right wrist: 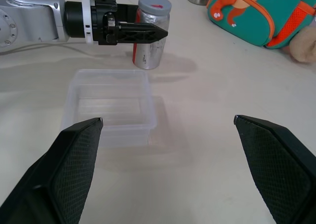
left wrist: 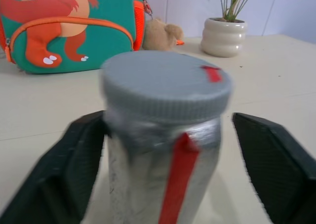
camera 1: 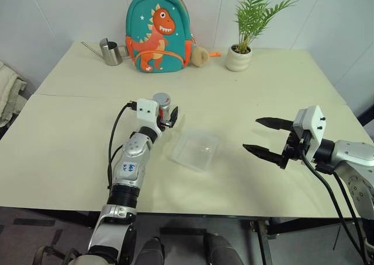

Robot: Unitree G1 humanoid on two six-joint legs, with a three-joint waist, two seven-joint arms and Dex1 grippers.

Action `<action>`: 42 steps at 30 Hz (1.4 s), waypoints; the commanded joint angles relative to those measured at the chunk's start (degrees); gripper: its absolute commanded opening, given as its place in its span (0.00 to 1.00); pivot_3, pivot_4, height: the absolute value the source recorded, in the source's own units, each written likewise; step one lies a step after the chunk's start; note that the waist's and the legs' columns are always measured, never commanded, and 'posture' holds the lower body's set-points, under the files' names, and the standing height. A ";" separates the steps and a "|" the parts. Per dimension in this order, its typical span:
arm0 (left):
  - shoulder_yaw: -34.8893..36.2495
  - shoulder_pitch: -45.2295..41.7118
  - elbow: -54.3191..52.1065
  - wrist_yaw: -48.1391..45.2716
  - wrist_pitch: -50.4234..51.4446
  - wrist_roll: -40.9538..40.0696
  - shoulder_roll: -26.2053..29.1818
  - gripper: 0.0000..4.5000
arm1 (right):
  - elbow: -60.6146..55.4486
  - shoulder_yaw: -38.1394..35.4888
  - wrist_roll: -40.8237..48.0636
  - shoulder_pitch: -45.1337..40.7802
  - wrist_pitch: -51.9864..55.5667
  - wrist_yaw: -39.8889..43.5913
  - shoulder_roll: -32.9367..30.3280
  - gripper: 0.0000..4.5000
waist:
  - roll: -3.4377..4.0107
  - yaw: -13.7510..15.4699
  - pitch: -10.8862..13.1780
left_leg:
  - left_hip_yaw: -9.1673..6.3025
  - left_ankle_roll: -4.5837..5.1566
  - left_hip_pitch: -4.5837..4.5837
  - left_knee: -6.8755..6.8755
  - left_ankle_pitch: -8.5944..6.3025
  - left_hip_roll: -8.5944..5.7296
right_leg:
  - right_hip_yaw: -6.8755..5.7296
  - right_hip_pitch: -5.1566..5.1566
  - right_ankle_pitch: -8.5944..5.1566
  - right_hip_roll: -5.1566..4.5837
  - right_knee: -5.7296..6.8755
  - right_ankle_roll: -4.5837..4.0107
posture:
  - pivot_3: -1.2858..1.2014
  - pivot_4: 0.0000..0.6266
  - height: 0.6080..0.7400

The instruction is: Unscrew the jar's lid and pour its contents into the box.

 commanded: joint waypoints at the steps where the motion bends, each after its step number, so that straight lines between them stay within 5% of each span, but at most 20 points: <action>1: -0.13 -0.91 -0.05 -1.06 -1.49 -0.41 -0.59 0.66 | -1.48 -1.52 0.01 -0.20 -0.23 -0.40 -0.60 1.00 | 0.00 0.01 0.00 | 0.00 0.00 0.00 0.00 0.00 0.00 | 0.00 0.00 0.00 0.00 0.00 0.00 | 0.52 0.24 1.00; 13: 0.63 -0.61 -0.10 -1.94 -0.97 -0.88 -0.44 0.61 | -2.68 -1.02 0.04 -0.74 0.34 -1.52 -0.25 1.00 | 0.00 0.02 0.00 | 0.00 0.00 0.00 0.00 0.00 0.00 | 0.00 0.00 0.00 0.00 0.00 0.01 | 0.52 0.24 1.00; 28: 1.84 -0.41 -2.94 -18.95 8.20 -12.03 1.89 0.61 | -4.37 -0.54 0.08 0.06 1.03 -4.32 0.69 1.00 | 0.01 -0.09 0.00 | 0.00 0.00 -0.01 0.00 0.00 0.00 | 0.00 0.00 0.00 0.00 -0.01 0.00 | 0.52 0.24 1.00; 42: 5.04 -4.93 -1.03 -44.60 11.93 -19.44 19.25 0.61 | -8.37 0.15 1.00 -4.16 4.28 -9.88 2.99 1.00 | 0.02 -0.22 0.00 | 0.00 0.00 -0.02 -0.06 0.00 0.03 | -0.01 -0.04 -0.03 0.01 -0.01 -0.06 | 0.52 0.24 1.00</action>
